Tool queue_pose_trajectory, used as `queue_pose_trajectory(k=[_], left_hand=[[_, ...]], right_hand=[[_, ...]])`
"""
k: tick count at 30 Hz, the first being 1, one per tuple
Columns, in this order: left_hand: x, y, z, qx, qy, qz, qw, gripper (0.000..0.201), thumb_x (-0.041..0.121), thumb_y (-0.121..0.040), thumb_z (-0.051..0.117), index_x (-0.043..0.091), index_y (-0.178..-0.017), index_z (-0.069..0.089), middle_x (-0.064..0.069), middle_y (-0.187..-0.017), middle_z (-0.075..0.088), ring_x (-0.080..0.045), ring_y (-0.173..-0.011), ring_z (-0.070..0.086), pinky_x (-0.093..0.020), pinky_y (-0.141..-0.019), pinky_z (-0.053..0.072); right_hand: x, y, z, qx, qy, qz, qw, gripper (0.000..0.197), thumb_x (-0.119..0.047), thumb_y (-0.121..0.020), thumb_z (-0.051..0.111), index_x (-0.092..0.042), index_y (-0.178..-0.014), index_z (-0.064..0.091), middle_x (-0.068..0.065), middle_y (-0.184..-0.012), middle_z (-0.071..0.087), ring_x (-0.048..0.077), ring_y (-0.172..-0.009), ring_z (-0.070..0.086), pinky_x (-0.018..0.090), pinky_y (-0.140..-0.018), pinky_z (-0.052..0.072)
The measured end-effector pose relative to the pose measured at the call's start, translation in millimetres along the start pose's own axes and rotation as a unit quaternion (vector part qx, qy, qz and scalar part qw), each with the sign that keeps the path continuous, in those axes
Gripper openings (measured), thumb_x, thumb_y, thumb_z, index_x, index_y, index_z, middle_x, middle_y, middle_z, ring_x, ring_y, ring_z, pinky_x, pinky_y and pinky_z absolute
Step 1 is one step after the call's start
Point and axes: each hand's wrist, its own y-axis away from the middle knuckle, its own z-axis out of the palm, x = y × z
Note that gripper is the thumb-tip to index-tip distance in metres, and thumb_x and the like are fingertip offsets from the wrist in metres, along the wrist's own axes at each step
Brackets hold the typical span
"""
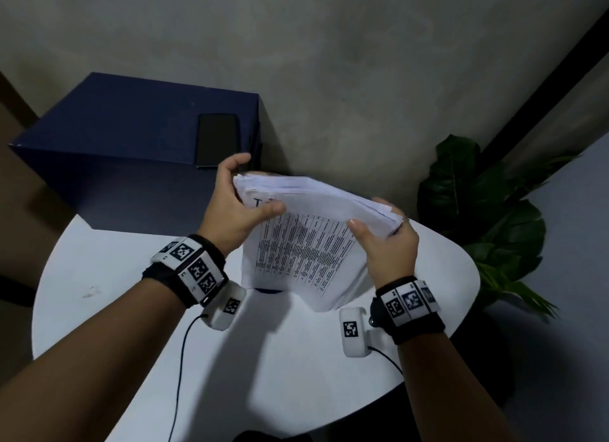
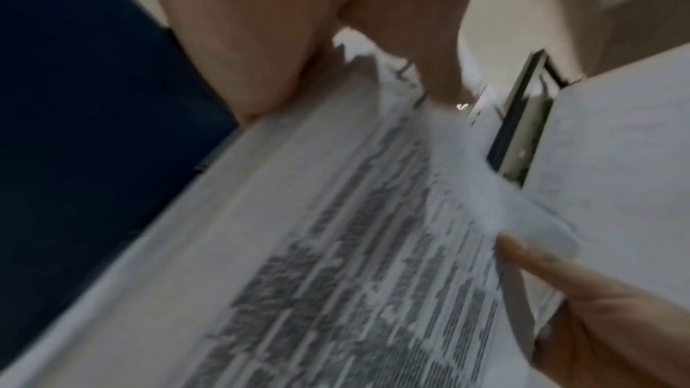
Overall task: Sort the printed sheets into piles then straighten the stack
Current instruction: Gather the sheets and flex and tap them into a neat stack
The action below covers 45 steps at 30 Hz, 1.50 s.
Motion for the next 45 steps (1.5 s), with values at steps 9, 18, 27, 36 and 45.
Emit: queue_pose_trajectory(k=[9, 18, 27, 36, 45], left_hand=[[4.3, 10.2, -13.4, -0.019, 0.016, -0.026, 0.999, 0.052, 0.011, -0.065, 0.091, 0.001, -0.111, 0.068, -0.014, -0.105, 0.076, -0.028, -0.099, 0.074, -0.042, -0.083, 0.061], [11.9, 14.4, -5.1, 0.009, 0.036, -0.016, 0.999, 0.027, -0.003, -0.076, 0.077, 0.003, -0.102, 0.072, -0.002, -0.095, 0.079, -0.021, -0.092, 0.075, -0.037, -0.083, 0.061], [-5.7, 43.5, 17.9, 0.121, -0.102, 0.05, 0.986, 0.039, 0.02, -0.082, 0.079, 0.011, -0.115, 0.06, 0.019, -0.101, 0.067, 0.012, -0.091, 0.066, -0.015, -0.08, 0.056], [-32.1, 47.7, 12.1, 0.046, -0.066, -0.01, 0.997, 0.034, 0.006, -0.078, 0.081, 0.01, -0.11, 0.071, 0.015, -0.096, 0.075, 0.003, -0.092, 0.071, -0.021, -0.084, 0.058], [-4.4, 54.4, 20.9, 0.073, 0.008, 0.055, 0.996, 0.059, 0.057, -0.073, 0.075, 0.033, -0.119, 0.047, 0.009, -0.113, 0.061, -0.003, -0.1, 0.064, -0.018, -0.084, 0.054]], right_hand=[[-20.0, -7.8, -14.6, -0.015, -0.047, -0.093, 0.994, 0.024, -0.001, -0.071, 0.082, -0.008, -0.092, 0.074, 0.003, -0.089, 0.076, 0.018, -0.087, 0.073, 0.027, -0.078, 0.057], [-6.8, -3.9, -24.9, -0.07, -0.028, -0.001, 0.997, 0.049, -0.007, -0.059, 0.087, -0.019, -0.101, 0.064, -0.006, -0.092, 0.074, 0.006, -0.087, 0.072, 0.027, -0.074, 0.058], [6.6, 28.9, -9.6, -0.029, 0.004, 0.012, 1.0, 0.019, -0.01, -0.075, 0.081, -0.023, -0.08, 0.069, -0.015, -0.072, 0.073, -0.002, -0.072, 0.07, 0.027, -0.073, 0.06], [2.3, 28.4, -13.8, 0.032, -0.055, 0.049, 0.997, 0.018, -0.004, -0.071, 0.083, -0.016, -0.08, 0.073, -0.006, -0.076, 0.076, 0.011, -0.076, 0.073, 0.028, -0.075, 0.058], [-29.4, 25.2, 1.4, 0.08, -0.047, -0.079, 0.993, 0.01, -0.007, -0.084, 0.072, -0.017, -0.085, 0.069, -0.013, -0.083, 0.067, -0.012, -0.076, 0.062, 0.005, -0.073, 0.044]])
